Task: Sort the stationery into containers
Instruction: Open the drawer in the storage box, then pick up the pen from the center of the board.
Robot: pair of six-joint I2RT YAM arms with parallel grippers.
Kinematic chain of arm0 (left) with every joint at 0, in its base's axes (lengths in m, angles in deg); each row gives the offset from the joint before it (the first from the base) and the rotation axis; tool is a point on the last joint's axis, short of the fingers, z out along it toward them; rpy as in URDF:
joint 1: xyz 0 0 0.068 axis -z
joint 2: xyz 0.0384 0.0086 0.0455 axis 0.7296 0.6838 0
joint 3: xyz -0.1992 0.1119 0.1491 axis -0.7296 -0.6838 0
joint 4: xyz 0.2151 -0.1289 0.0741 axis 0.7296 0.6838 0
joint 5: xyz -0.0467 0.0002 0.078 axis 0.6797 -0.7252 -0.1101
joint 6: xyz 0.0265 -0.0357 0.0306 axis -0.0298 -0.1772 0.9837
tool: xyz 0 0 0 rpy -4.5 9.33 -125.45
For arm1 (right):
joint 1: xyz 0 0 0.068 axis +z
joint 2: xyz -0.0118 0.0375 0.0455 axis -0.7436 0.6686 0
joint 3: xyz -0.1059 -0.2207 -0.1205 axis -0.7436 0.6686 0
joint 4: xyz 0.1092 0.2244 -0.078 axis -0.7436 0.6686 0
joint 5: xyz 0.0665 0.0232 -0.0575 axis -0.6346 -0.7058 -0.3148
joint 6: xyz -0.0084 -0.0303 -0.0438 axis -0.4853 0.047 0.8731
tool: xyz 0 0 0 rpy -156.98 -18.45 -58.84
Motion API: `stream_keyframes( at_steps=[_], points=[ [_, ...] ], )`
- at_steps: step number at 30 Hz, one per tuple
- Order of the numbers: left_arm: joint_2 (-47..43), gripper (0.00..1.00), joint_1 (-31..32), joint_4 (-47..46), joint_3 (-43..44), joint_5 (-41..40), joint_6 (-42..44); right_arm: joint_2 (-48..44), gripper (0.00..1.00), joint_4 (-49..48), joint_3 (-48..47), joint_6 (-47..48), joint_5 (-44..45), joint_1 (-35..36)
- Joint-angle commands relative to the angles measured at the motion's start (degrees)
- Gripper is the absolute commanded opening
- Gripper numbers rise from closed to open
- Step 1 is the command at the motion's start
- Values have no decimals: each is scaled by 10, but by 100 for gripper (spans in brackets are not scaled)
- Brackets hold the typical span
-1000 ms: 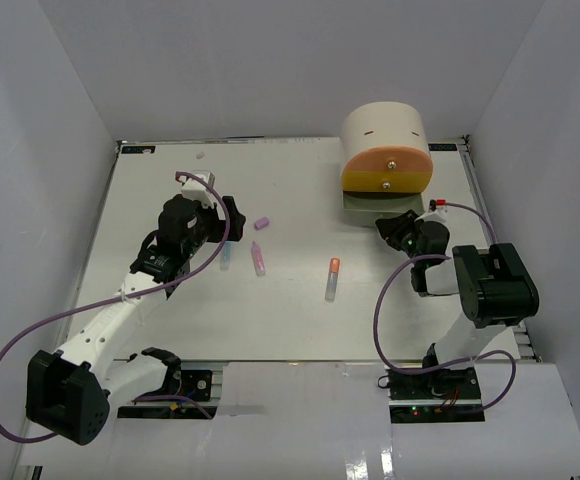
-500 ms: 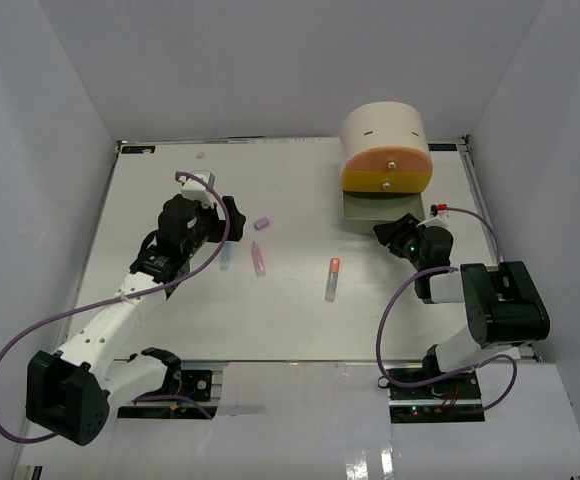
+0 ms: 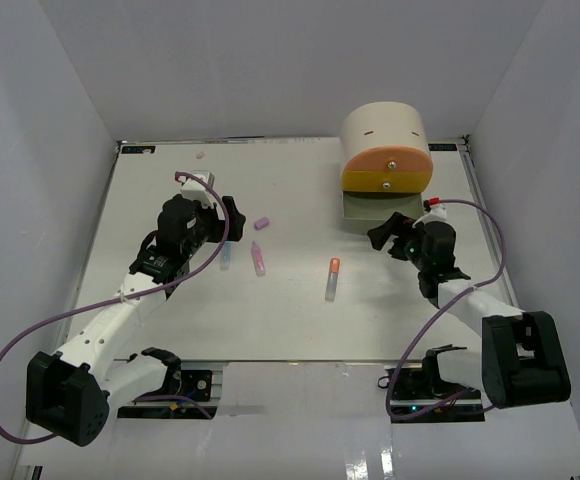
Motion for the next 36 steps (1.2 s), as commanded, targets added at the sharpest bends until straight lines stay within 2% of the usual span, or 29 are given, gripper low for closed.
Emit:
stream_keyframes(
  at_steps=[1, 5, 10, 16, 24, 26, 28, 30, 33, 34, 36],
  points=[
    [-14, 98, -4, -1, 2, -2, -2, -34, 94, 137, -49, 87, 19, 40],
    [-14, 98, -4, 2, 4, -10, 0, -25, 96, 229, -94, 140, 89, 138],
    [-7, 98, -4, 3, 4, -19, 0, 34, 96, 317, -154, 131, 161, 253],
    [-2, 98, -4, 6, 5, -22, -1, 115, 94, 378, -217, 101, 205, 319],
    [1, 98, -4, 6, 5, -21, -1, 203, 82, 406, -262, 87, 223, 359],
    [1, 98, -4, 6, 6, -21, -1, 212, 75, 414, -266, 88, 236, 364],
    [0, 98, -4, 5, 5, -20, -1, 216, 61, 419, -269, 91, 245, 370],
    [1, 98, -4, 6, 5, -21, 0, 213, 53, 418, -269, 92, 255, 371],
    [2, 98, -4, 5, 6, -20, -1, 200, 32, 408, -267, 94, 255, 371],
    [3, 98, -4, 5, 6, -20, -1, 189, 17, 405, -270, 94, 254, 372],
    [4, 98, -4, 6, 6, -20, -1, 174, 12, 398, -273, 95, 254, 372]
  ],
)
